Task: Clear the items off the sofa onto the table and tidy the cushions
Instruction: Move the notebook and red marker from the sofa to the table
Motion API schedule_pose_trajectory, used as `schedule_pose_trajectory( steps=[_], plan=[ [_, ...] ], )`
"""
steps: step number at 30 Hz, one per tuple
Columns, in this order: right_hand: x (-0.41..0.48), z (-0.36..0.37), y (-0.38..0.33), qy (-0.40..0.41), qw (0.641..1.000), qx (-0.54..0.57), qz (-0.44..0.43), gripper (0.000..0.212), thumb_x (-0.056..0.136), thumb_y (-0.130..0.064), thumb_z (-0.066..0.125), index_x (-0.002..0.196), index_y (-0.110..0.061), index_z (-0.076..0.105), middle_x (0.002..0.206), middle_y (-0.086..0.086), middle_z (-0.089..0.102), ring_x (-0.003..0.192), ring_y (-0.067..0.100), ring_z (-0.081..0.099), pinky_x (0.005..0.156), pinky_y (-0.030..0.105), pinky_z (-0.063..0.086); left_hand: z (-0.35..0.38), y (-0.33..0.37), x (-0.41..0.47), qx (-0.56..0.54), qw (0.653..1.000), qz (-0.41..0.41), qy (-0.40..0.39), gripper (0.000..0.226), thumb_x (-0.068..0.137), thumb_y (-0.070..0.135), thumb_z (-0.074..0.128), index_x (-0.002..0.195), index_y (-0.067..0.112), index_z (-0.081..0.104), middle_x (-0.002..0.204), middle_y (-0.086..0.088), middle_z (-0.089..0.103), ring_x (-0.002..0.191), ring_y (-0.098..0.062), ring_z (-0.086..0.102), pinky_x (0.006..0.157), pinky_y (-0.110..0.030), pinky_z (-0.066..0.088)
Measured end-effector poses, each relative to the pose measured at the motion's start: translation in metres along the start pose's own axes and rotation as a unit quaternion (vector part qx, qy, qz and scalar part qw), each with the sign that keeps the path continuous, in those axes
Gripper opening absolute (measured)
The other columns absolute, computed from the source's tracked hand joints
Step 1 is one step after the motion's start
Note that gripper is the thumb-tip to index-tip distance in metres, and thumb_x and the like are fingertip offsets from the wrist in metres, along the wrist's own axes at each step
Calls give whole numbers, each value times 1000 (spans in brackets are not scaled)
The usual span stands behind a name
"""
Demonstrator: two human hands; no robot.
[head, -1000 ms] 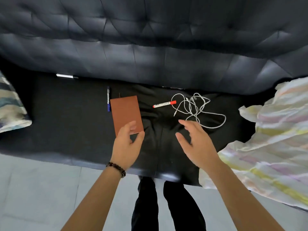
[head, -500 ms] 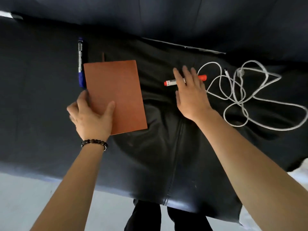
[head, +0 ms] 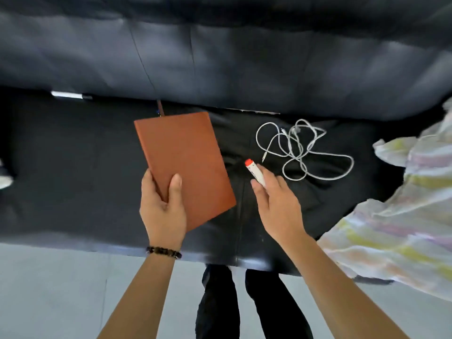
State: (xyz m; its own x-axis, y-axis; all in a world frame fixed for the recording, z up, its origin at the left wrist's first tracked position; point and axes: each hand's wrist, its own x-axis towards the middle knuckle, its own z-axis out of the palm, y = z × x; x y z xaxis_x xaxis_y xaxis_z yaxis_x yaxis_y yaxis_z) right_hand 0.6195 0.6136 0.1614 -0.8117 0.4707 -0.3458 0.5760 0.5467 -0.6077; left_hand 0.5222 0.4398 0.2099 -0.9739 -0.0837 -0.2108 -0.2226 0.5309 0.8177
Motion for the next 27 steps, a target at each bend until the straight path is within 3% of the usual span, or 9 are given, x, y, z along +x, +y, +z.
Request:
schedule_pose_trajectory(
  steps=[4,7,11,13,16,19,22,24,27],
  plan=[
    [-75,-87,-45,62,990,102,79,47,102,-40,46,146,-23,41,127,-1,61,107,19,60,89,31,45,-63,103,-44,-24,997,68,-33,36,97,22,57,131,12,51,115,13,59,100,13,56,81,-3,41],
    [-131,-152,-85,128,971,164,120,41,102,-38,46,140,-23,45,112,-2,64,96,16,60,89,37,49,-108,170,-70,-57,989,122,-64,38,97,21,57,133,14,50,119,13,60,105,8,57,87,-8,44],
    [-213,-220,-126,244,944,185,121,33,103,-27,46,136,-23,49,108,-10,61,90,2,55,81,15,43,-157,237,-108,-100,965,217,-109,44,98,20,56,138,7,47,126,0,60,110,2,58,93,-13,45],
    [-260,-243,-140,307,920,197,143,33,103,-26,47,136,-23,49,111,-8,61,93,5,56,83,17,41,-175,258,-131,-118,947,255,-153,43,99,18,54,138,3,45,123,3,60,110,5,57,94,-13,45],
    [-332,-257,-151,392,871,227,190,32,104,-33,46,136,-28,49,116,-8,63,104,10,59,89,27,45,-189,276,-161,-149,920,287,-222,39,100,18,51,136,2,47,123,-3,61,110,-4,59,96,-19,47],
    [-414,-253,-152,470,808,255,249,27,103,-36,47,130,-36,49,106,-10,65,95,7,62,80,26,48,-188,292,-207,-147,877,322,-325,37,99,12,51,135,0,49,118,8,60,106,10,56,92,-9,44],
    [-492,-244,-146,530,743,262,314,23,103,-34,48,124,-42,48,86,-3,63,74,13,57,64,29,48,-184,309,-267,-148,815,372,-419,35,97,9,52,131,-2,52,115,14,58,101,16,55,88,-4,41],
    [-545,-239,-139,573,696,262,345,22,102,-32,48,121,-43,48,81,2,62,73,19,58,63,36,48,-182,317,-314,-148,771,389,-482,35,97,14,53,129,3,54,114,7,62,100,11,58,85,-5,44],
    [-618,-225,-127,639,613,275,376,20,102,-33,49,117,-46,47,83,6,61,79,24,59,63,33,48,-180,323,-391,-148,698,422,-559,36,96,19,54,128,3,55,114,0,65,101,4,61,84,-8,47]
  ],
)
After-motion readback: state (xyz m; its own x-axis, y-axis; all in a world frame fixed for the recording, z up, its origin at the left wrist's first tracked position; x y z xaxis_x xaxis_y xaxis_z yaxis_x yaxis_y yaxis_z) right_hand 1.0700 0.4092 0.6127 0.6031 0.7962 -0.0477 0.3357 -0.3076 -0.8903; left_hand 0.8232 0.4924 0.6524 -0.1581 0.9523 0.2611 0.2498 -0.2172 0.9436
